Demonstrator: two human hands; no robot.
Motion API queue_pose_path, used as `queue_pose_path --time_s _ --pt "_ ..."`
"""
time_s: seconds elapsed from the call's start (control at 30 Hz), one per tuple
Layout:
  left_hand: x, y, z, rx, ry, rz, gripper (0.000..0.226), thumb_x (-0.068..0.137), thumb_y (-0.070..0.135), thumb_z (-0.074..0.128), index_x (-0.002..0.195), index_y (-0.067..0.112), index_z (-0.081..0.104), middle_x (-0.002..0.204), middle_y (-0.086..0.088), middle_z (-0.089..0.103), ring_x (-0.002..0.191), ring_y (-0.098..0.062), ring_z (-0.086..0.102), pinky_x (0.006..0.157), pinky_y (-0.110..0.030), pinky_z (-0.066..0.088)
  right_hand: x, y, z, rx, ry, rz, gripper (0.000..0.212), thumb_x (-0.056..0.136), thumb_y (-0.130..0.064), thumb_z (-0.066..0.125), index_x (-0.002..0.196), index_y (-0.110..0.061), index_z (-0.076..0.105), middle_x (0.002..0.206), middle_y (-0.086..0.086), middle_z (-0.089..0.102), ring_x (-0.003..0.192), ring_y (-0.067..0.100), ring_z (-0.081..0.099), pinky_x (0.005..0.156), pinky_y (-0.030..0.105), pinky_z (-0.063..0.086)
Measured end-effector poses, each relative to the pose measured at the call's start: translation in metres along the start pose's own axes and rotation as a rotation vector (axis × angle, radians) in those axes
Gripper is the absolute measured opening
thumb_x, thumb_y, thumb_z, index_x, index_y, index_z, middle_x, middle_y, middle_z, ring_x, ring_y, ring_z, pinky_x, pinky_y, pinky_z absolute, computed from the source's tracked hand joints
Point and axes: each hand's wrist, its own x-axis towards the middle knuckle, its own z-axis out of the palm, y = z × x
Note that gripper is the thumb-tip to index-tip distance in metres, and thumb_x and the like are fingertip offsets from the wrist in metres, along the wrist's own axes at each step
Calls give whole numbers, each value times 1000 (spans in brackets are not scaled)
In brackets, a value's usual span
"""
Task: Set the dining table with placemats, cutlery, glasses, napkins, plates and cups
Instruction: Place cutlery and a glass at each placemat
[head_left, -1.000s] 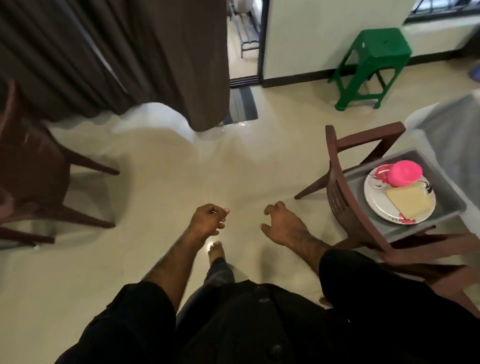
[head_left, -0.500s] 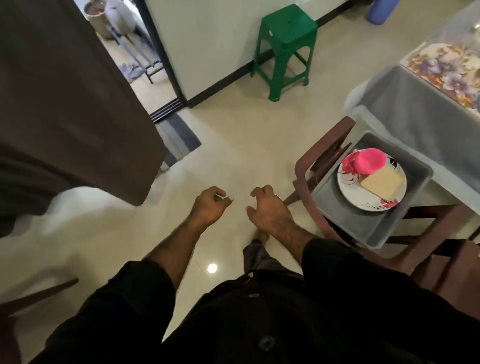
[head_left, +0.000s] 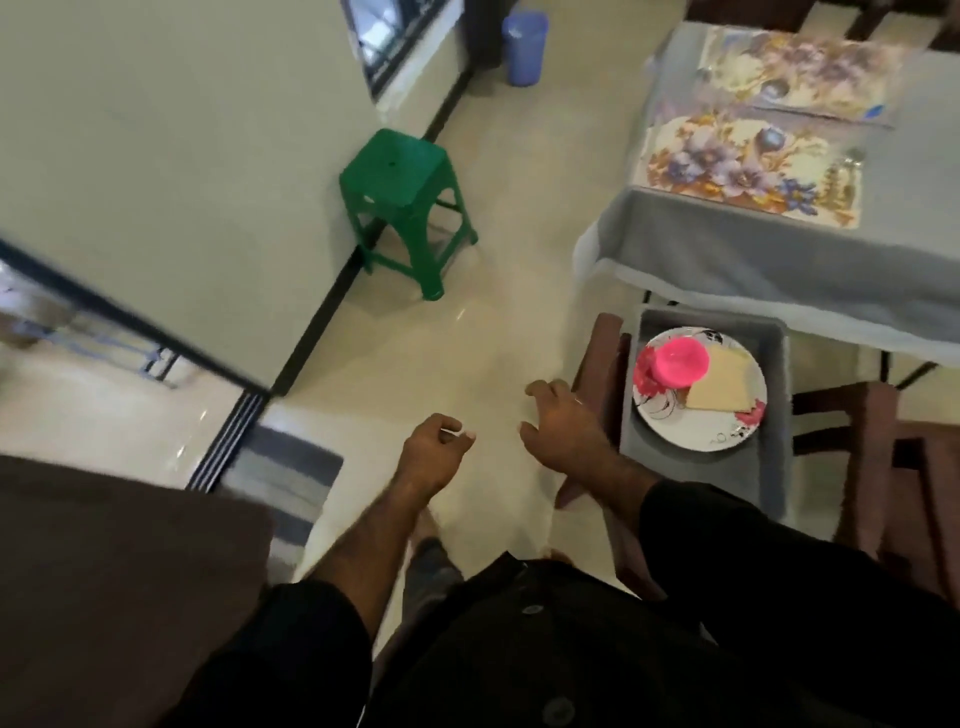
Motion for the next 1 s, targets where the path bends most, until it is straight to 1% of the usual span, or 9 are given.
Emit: queue_pose_path --time_s 0.1,0.2,0.27,0.33,0.5,0.63,0.8,0.9,1.0 --pt "56 36 -13 92 -149 92 40 74 60 76 98 28 69 93 -5 75 93 -31 74 76 -39 57 18 14 -8 74 77 183 57 92 -34 65 143 -18 47 137 13 49 112 41 62 92 43 52" --pt "104 61 -19 223 -295 162 37 78 56 77 101 29 68 98 -4 74 94 -28 74 82 -41 60 18 20 -8 158 169 382 51 95 -35 58 142 -20 45 140 9 48 119 35 58 94 43 50" --pt "123 77 -20 300 -370 207 37 80 57 77 102 29 67 99 -2 74 94 -25 74 85 -45 61 11 20 -5 230 238 488 46 95 -35 57 138 -21 46 135 9 50 115 35 58 93 45 52" --pt "137 96 -16 381 -442 243 43 75 63 75 101 30 67 98 -1 75 93 -25 75 85 -46 63 4 21 -4 280 287 556 49 93 -36 63 137 -20 47 132 11 51 111 36 61 91 45 52" --pt "171 152 14 576 -621 331 51 66 69 74 101 31 67 97 -2 75 94 -27 76 84 -44 62 6 36 -1 401 421 705 59 92 -42 67 143 -22 48 143 6 49 122 30 59 98 42 49" --pt "196 195 51 659 -685 383 56 66 71 74 104 31 68 99 -2 76 93 -25 76 83 -43 62 28 58 -6 501 524 778 54 90 -44 66 138 -23 50 132 5 56 117 30 59 96 41 49" --pt "217 250 80 726 -755 402 36 91 49 79 115 26 66 101 -4 75 93 -23 77 78 -37 59 56 77 -21 576 491 805 52 91 -52 62 135 -29 46 123 0 53 109 26 60 93 39 51" --pt "231 284 97 716 -738 383 34 95 45 78 117 22 65 104 -5 75 91 -21 76 74 -33 58 74 98 -44 511 396 825 62 95 -47 64 148 -23 42 140 8 51 121 33 60 101 44 51" --pt "247 309 121 756 -773 378 33 95 43 78 115 21 65 105 -7 75 88 -21 76 73 -35 57 87 125 -64 545 422 855 66 94 -40 66 151 -18 40 143 12 48 123 36 59 100 44 50"
